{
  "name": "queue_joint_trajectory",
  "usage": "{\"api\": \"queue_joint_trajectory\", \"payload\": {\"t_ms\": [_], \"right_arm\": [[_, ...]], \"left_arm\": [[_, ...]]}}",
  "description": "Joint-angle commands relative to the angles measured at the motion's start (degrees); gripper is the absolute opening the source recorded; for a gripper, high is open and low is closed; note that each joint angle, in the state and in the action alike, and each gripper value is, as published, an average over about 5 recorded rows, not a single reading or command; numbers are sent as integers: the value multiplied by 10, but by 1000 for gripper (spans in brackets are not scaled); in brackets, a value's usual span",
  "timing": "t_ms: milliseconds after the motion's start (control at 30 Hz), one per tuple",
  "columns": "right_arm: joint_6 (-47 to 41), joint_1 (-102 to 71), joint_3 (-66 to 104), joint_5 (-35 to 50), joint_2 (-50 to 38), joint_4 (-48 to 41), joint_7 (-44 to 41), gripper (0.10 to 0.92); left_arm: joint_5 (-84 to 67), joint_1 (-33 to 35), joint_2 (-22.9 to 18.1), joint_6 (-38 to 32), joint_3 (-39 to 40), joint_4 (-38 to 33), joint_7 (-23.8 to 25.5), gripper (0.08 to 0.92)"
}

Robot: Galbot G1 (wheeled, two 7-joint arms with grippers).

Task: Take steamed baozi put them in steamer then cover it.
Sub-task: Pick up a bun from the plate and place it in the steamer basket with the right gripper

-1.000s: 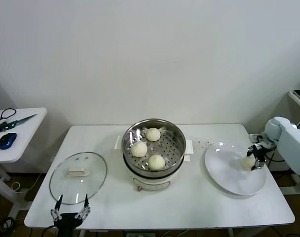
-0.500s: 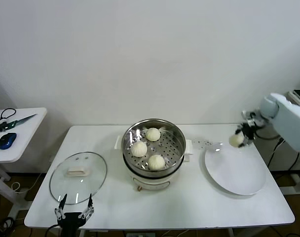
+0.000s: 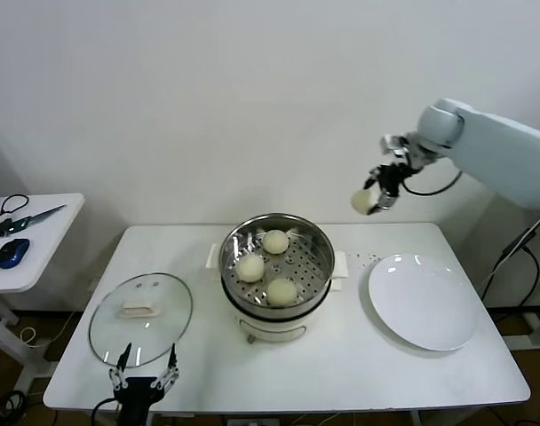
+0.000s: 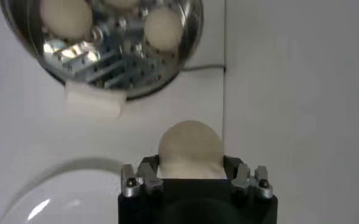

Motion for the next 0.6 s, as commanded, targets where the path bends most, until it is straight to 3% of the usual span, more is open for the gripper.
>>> {"api": "queue_joint_trajectory", "payload": {"t_ms": [33, 600], "right_arm": [[-64, 81, -136, 170, 95, 102, 54, 682], [-67, -8, -163, 123, 158, 79, 73, 687]], "left_arm": [[-1, 1, 2, 0, 6, -2, 2, 823], [-25, 9, 16, -3, -7, -2, 3, 823]]}}
